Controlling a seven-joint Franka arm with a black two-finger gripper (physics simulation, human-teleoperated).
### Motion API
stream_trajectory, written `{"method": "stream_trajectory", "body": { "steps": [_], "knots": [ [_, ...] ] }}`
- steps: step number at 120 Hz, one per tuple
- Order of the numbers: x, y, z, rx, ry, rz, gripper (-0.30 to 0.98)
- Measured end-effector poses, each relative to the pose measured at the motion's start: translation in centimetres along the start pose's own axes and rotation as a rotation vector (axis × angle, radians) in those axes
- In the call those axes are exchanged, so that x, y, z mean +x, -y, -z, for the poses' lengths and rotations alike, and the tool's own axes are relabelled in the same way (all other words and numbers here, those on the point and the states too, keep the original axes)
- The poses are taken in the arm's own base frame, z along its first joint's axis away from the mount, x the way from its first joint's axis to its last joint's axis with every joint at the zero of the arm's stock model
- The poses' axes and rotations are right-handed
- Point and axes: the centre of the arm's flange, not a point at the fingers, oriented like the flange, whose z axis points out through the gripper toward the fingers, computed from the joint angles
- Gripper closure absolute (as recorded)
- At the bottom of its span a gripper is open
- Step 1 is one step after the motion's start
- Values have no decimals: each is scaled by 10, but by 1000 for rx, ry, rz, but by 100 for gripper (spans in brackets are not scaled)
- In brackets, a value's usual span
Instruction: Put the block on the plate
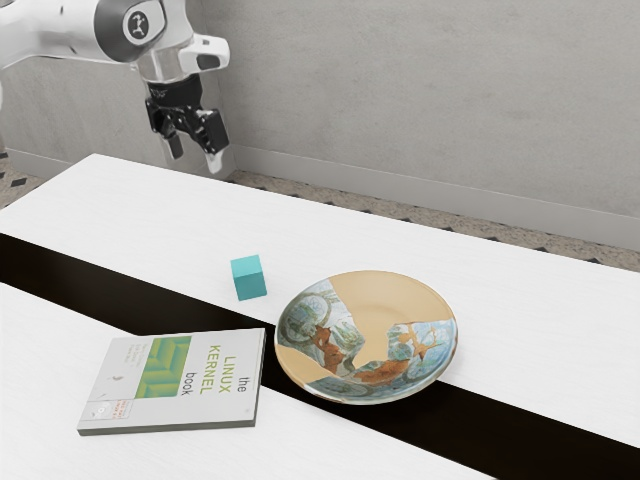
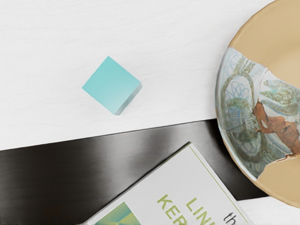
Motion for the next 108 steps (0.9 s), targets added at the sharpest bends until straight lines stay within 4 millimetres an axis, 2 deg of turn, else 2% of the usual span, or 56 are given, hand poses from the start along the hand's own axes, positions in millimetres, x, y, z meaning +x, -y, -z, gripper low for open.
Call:
{"method": "stream_trajectory", "body": {
  "steps": [34, 44, 52, 67, 80, 93, 108],
  "knots": [
    [0, 0, -8, -4, 23, -1, 0],
    [-2, -1, -33, -23, 72, 0, 0],
    [4, 3, -56, -35, 107, -10, 0],
    [22, 9, -98, -40, 134, -89, 0],
    [42, 14, -126, -34, 117, -192, 0],
    [64, 33, -150, -20, 94, -278, 0],
    [77, 51, -186, -14, 95, -372, 0]
  ]
}}
